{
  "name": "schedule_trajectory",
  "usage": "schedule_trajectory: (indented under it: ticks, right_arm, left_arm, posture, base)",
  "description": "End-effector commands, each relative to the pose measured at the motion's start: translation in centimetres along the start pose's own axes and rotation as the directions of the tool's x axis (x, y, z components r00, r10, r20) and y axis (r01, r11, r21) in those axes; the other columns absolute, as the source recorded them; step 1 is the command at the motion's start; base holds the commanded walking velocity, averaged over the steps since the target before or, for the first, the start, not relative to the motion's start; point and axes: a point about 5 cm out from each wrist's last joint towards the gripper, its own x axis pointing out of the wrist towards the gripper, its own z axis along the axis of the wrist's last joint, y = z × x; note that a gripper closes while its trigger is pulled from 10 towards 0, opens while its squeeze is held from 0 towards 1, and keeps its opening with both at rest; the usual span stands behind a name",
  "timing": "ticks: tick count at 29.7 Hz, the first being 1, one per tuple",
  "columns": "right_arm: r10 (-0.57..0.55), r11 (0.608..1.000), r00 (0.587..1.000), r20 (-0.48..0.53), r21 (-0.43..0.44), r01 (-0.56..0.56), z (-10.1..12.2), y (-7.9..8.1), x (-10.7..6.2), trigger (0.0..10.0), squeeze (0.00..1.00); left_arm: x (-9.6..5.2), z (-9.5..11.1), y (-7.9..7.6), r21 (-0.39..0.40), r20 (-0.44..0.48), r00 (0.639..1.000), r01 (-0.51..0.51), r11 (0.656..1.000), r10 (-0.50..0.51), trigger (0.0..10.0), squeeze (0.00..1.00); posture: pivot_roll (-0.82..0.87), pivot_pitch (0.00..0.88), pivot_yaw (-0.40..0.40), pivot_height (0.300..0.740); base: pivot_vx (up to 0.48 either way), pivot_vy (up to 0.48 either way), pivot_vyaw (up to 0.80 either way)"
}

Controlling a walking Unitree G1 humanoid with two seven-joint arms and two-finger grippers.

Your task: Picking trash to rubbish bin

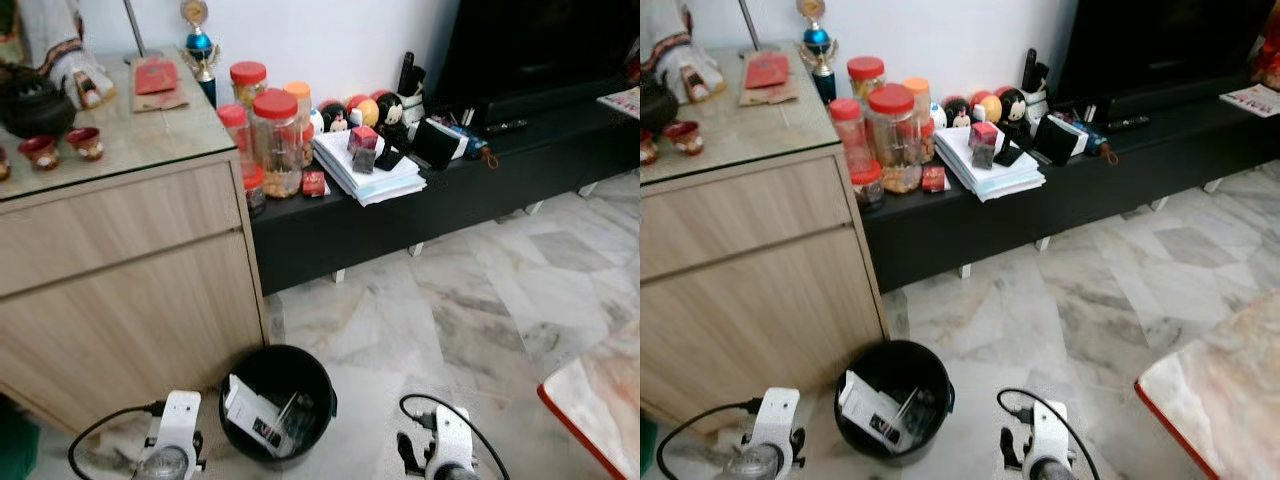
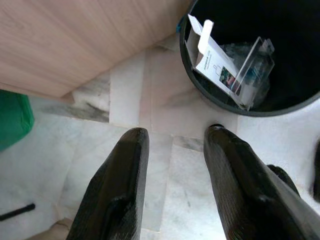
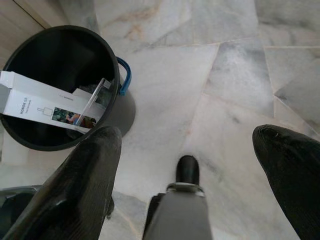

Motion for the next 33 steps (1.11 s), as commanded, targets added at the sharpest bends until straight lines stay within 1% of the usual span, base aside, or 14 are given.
schedule_trajectory:
  ticks: [1, 27, 30, 33]
  right_arm:
    - [-0.010, 1.000, 1.000, 0.002, -0.002, 0.010, 0.01, -0.24, -0.03, 10.0, 0.00]
    - [-0.027, 1.000, 1.000, 0.009, 0.001, 0.027, -0.02, -0.60, -0.11, 10.0, 0.00]
    - [-0.027, 1.000, 1.000, 0.014, 0.005, 0.027, 0.08, -0.62, -0.10, 10.0, 0.00]
    - [-0.026, 1.000, 1.000, 0.015, 0.006, 0.026, 0.08, -0.60, -0.10, 10.0, 0.00]
  left_arm:
    - [0.00, -0.06, 0.00, 0.012, -0.007, 1.000, -0.002, 1.000, 0.002, 10.0, 0.00]
    - [0.01, -0.07, 0.15, 0.005, -0.009, 1.000, -0.014, 1.000, 0.014, 10.0, 0.00]
    - [-0.01, -0.22, 0.22, 0.015, -0.017, 1.000, -0.023, 1.000, 0.024, 10.0, 0.00]
    - [-0.03, -0.20, 0.08, 0.042, -0.009, 1.000, -0.015, 0.999, 0.016, 10.0, 0.00]
  posture:
    - [-0.11, 0.000, 0.005, 0.740]
    - [-0.11, 0.000, -0.003, 0.740]
    - [-0.10, 0.009, -0.006, 0.740]
    - [-0.10, 0.009, -0.006, 0.740]
  base:
    - [-0.289, 0.000, 0.00]
    - [-0.264, 0.000, 0.00]
    - [0.000, 0.000, 0.00]
    - [0.000, 0.000, 0.00]
